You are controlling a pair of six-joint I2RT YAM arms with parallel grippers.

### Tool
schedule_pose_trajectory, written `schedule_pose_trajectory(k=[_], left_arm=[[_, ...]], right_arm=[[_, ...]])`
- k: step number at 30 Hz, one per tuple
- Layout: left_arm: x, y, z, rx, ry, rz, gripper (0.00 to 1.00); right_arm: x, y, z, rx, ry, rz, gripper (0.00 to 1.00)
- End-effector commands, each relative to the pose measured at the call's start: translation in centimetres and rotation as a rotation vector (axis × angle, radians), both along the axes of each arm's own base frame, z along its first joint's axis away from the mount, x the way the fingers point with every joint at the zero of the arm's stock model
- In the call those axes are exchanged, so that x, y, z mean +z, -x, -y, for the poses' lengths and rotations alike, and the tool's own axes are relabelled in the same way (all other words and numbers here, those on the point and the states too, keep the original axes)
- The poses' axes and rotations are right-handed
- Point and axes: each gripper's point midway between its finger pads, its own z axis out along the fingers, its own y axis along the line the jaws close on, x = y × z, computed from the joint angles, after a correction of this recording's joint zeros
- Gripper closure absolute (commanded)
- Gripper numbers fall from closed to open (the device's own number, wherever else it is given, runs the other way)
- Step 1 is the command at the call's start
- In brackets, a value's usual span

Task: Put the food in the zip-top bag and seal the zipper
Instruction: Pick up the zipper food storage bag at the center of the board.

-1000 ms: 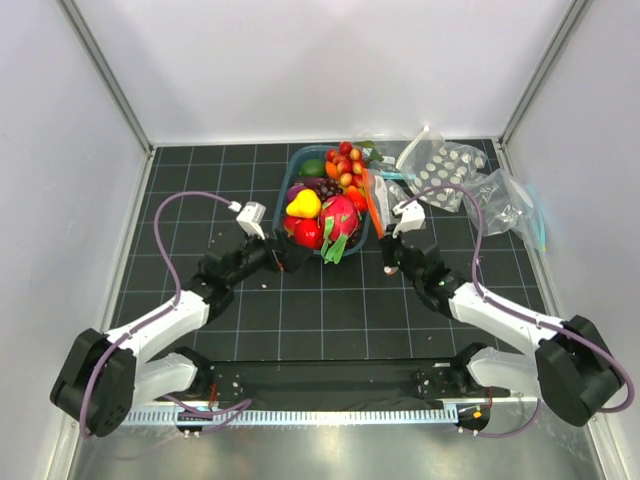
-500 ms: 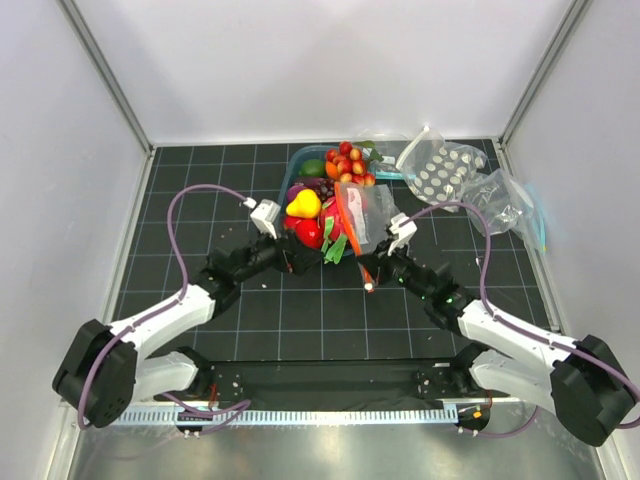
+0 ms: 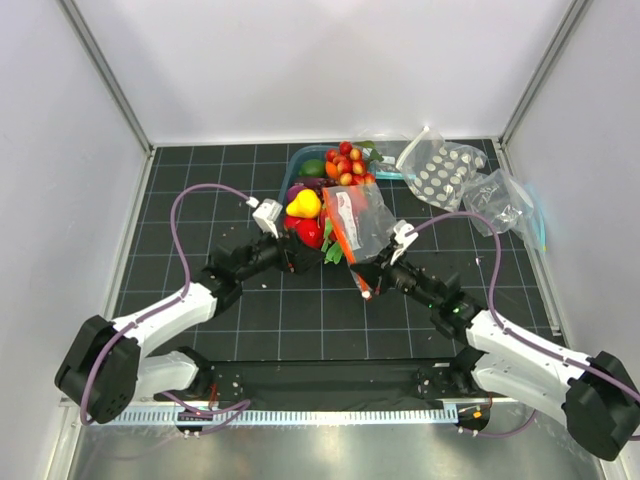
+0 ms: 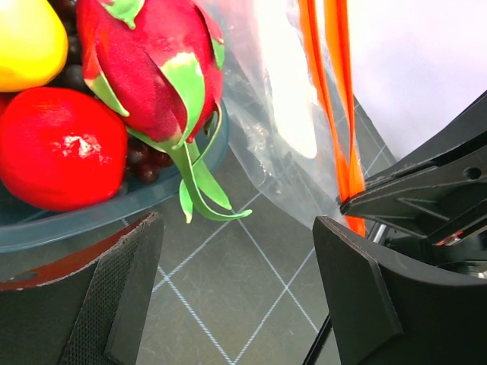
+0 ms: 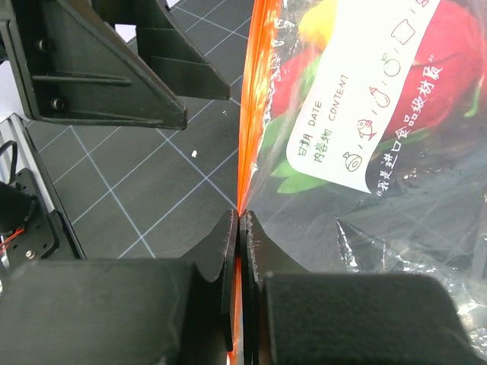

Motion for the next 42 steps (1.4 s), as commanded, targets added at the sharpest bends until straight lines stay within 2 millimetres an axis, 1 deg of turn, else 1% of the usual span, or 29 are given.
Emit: schedule_pose_trajectory(k=[1,4,9,14,24,26,27,33,35,37,42], left_arm=[[2.9,0.2,0.8,-0.037,0.074,0.059,0.16],[3.2,0.3,0.8,-0.033,0.09,0.068,0.17],[3.8,0.3,0.3,-0.006,0.123,0.096,0.14],[3.5,-0.1,0.0,0.031,0.121,0.093,0.14],[3.0,-0.5,0.0,0.051,0.12,0.066,0.16],[2.9,-0.7,-0.1,0.06,0.116,0.066,0.17],[2.6,-0.8,-0.2,0.068,0.105,0.054,0.19],[2.5,-1.0,-0.6,0.093,0.098,0.058,0.24],[2.7,-0.9,-0.7,0.093,0.103,0.065,0.28],[2.7,-0.8,-0.8,0.097,0.101,0.066,0.31],[2.7,-0.9,-1.1,0.117,0.099,0.072,0.31]], right_arm=[[0.4,0.9,-0.4,0.037,-0.027,0.011,0.99],[0.1,1.3,-0.3,0.043,-0.021,0.006,0.99],[-0.4,1.7,-0.3,0.055,-0.007,-0.005,0.99],[-0.5,2.1,-0.8,0.074,0.0,-0.004,0.99],[-1.2,2.8,-2.0,0.115,0.042,-0.002,0.99],[-1.2,2.9,-2.2,0.119,0.048,0.001,0.99],[-1.3,3.0,-2.3,0.12,0.05,0.002,0.99],[-1.2,2.9,-2.1,0.104,0.048,0.007,0.99],[-1.1,2.8,-1.9,0.093,0.044,0.011,0.99],[-0.8,2.8,-1.7,0.084,0.034,0.017,0.99],[-0.4,2.9,-1.4,0.075,0.023,0.032,0.99]])
